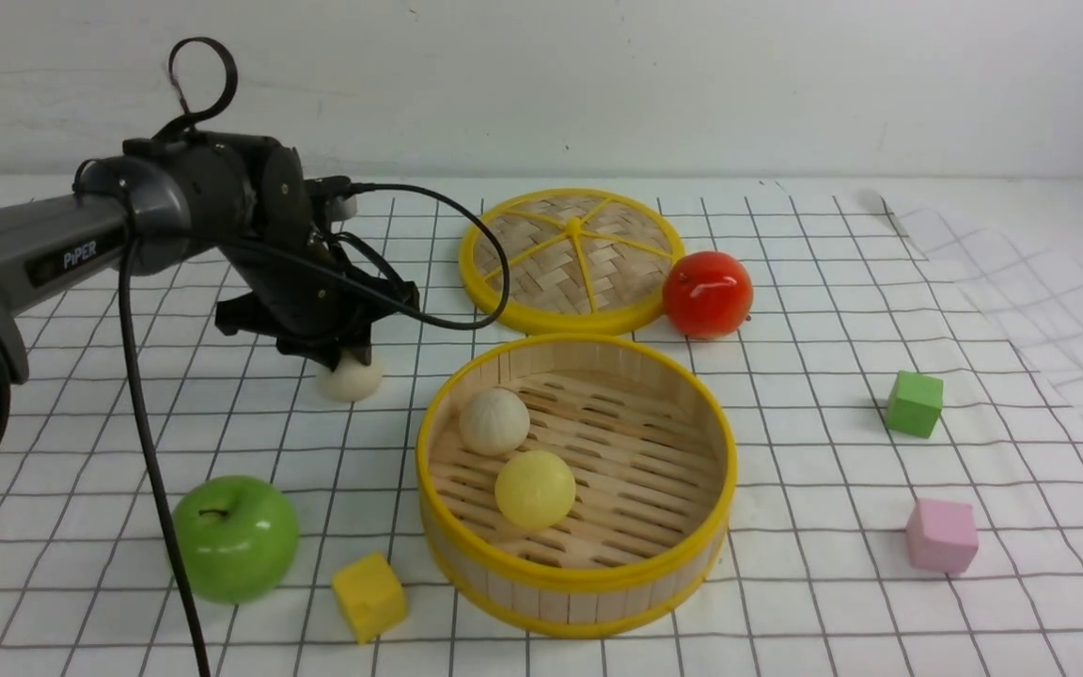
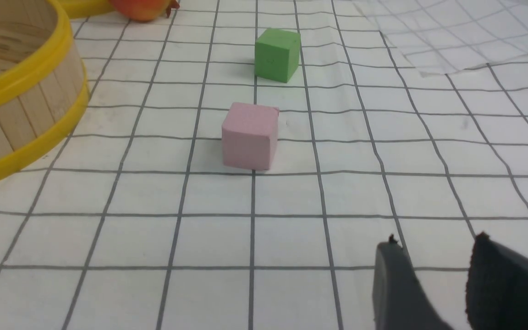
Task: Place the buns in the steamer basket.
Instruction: Use the left arm to grab a steamed stuffed bun, then use the left arm to put the steamed stuffed bun into the steamer
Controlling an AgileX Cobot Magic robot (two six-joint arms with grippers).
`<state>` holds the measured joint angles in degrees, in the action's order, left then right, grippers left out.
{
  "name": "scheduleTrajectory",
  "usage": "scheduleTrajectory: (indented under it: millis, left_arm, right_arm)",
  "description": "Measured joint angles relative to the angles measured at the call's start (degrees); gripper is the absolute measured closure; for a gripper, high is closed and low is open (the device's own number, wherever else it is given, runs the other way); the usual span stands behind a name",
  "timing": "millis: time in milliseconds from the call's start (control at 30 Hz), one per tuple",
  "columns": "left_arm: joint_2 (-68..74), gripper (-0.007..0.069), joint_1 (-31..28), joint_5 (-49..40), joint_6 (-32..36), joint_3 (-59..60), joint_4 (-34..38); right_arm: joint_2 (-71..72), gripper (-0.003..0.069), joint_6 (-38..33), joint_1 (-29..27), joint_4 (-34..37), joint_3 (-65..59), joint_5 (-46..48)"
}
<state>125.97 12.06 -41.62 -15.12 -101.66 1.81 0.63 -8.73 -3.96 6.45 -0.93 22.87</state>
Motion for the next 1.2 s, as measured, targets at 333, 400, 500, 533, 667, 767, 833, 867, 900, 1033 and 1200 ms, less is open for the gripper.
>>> scheduleTrajectory:
  millis: [333,400,500,533,667,767,833,867,900,1033,1200]
  left_arm:
    - [-5.32,0.063,1.11,-8.26,4.26,-1.87,2.28]
    - [-7.33,0.063,2.51,-9.5,6.28,-1.99,3.9]
    - [-9.61,0.063,5.46,-10.59,8.68,-2.32,6.83]
    - [-10.51,0.063,7.68,-10.79,9.65,-2.37,8.45]
    - [-9.85,0.063,14.37,-10.71,10.64,-2.4,10.21]
    - [-8.17,0.0629,16.93,-9.13,10.71,-2.4,10.21]
    - [-6.21,0.0618,18.22,-7.23,10.27,-2.4,10.15]
    - [-5.26,0.0607,18.62,-6.32,9.76,-2.4,10.06]
    - [-4.36,0.0597,18.72,-5.53,9.33,-2.4,10.01]
    - [-2.31,0.0512,18.74,-4.37,7.9,-2.35,9.86]
    - [-3.67,0.0323,18.74,-5.65,5.59,-2.35,9.48]
  right_arm:
    - [0.0,0.0419,0.0,0.0,0.0,0.0,0.0]
    - [0.0,0.0419,0.0,0.0,0.0,0.0,0.0]
    - [0.0,0.0419,0.0,0.0,0.0,0.0,0.0]
    - [0.0,0.0419,0.0,0.0,0.0,0.0,0.0]
    - [0.0,0.0419,0.0,0.0,0.0,0.0,0.0]
    - [0.0,0.0419,0.0,0.0,0.0,0.0,0.0]
    - [0.0,0.0419,0.0,0.0,0.0,0.0,0.0]
    - [0.0,0.0419,0.0,0.0,0.0,0.0,0.0]
    - [0.0,0.0419,0.0,0.0,0.0,0.0,0.0]
    - [0.0,0.0419,0.0,0.0,0.0,0.0,0.0]
    - [0.0,0.0419,0.0,0.0,0.0,0.0,0.0]
